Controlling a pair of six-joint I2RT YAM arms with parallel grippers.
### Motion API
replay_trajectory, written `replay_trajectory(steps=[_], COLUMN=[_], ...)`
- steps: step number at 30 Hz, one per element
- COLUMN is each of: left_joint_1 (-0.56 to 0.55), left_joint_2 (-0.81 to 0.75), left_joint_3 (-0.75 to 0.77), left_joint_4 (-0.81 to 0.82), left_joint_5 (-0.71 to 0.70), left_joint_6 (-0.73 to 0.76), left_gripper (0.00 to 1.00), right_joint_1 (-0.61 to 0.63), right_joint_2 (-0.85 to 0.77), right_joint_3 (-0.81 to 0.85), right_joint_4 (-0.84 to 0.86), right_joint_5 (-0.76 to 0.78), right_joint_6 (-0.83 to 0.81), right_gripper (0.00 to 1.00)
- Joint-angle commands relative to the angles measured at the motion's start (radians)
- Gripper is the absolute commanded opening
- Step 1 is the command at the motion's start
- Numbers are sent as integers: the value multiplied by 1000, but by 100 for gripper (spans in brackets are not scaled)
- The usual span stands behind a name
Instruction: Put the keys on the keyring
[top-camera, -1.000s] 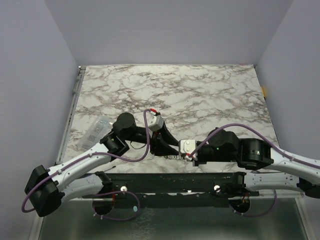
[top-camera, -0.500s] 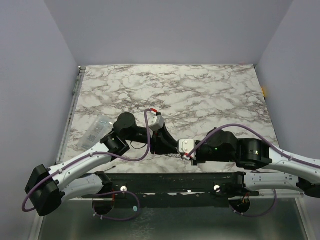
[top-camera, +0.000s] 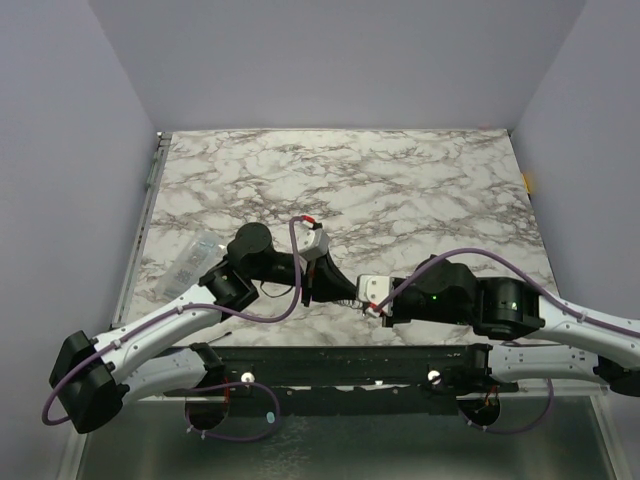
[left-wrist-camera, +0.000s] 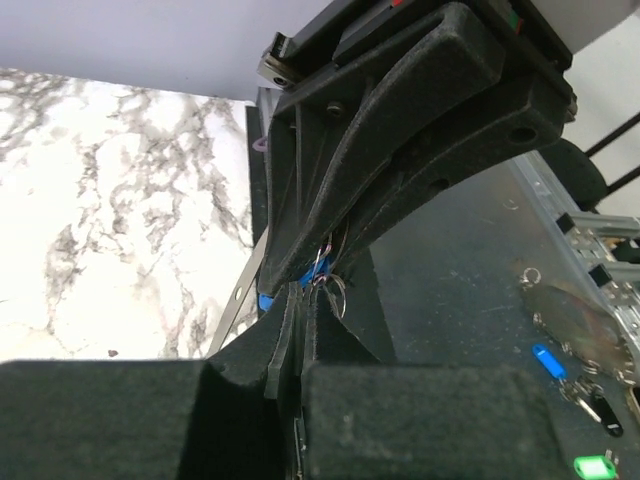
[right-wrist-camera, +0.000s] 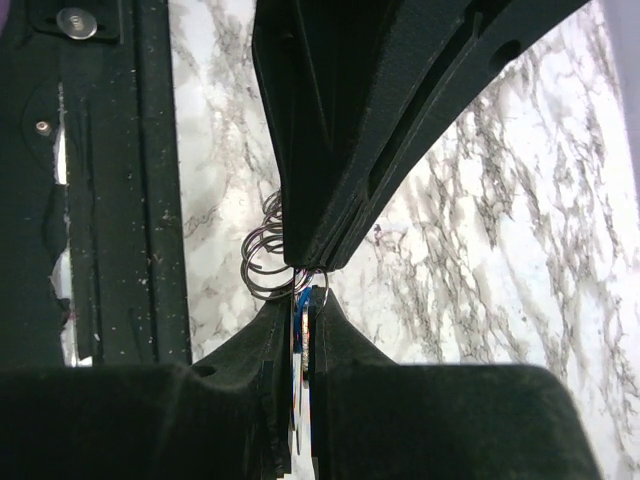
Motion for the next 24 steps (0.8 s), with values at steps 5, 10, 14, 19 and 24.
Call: replay_trajectory(steps=[5, 10, 14, 19, 24], left_joint_1=[32, 73, 109, 162, 188], left_joint_2=[-38, -28, -21, -26, -24], left_joint_3=[53, 44, 29, 3, -2], left_joint_4=[-116, -64, 16, 91, 110], left_joint_5=[-187, -214, -206, -212, -229], left_joint_6=[75, 22, -49, -127, -151], left_gripper=[0, 0, 0, 0, 0], right_joint_1=[7, 7, 8, 8, 7], right_joint_2=[-39, -48, -54, -69, -72], right_joint_3=[-16, -11, -11, -36, -33], right_joint_4=[116, 106, 97, 113, 113], right_joint_5=[40, 53, 49, 52, 51], right_joint_6=[4, 11, 23, 24, 17], right_gripper=[1, 1, 1, 1, 1])
